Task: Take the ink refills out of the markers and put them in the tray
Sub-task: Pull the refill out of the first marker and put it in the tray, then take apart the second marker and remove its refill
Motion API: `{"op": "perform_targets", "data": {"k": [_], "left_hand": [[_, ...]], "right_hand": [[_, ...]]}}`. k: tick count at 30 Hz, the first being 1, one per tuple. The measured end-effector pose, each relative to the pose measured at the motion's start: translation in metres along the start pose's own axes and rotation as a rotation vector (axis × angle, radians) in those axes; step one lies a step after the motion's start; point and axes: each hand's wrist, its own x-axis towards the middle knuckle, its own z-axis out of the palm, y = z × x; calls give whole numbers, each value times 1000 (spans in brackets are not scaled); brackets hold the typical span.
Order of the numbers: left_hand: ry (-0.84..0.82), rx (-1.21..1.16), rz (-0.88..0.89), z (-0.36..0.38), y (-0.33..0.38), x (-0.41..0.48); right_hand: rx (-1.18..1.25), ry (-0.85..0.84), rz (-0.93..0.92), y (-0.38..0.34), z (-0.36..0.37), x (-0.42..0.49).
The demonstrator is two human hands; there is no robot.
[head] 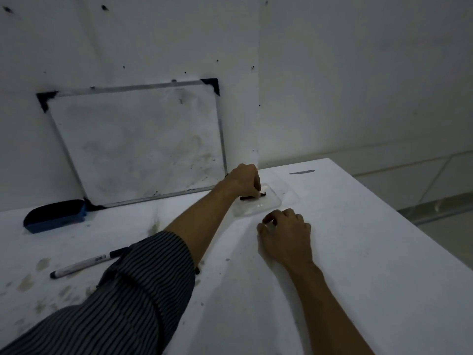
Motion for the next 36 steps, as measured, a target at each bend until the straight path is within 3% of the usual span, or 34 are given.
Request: {"op": "perform_targets", "data": {"k": [5,9,14,18,20,23,27,30,33,36], "left_hand": [[118,-80,79,-26,-7,-48],[208,-157,124,-45,-30,-126],[213,-204,89,-46,-72,-227],[247,-127,29,-28,-113,-295],[261,-81,21,-17,-133,-323],[244,-3,64,5,-152,-350],[321,69,141,24,-157,-357],[373,74,170,26,-159,-350],[468,89,208,27,-156,-344],[647,-150,167,24,-145,-345]], "right_hand": [[115,-68,-7,-11,-9,-10],[300,-245,-56,-37,-15,-28],[339,-332,-188,-84,-7,-54],[250,-282,-302,-122,6,-76],[99,-172,-357,-136,18,-85],[-109,-47,-353,-149,32,-92],[-192,-32,-318,-156,44,-99],[-41,23,-287,-159,50,-104],[411,46,-197,-162,53,-109],[744,-53,-73,-161,46,-111]]}}
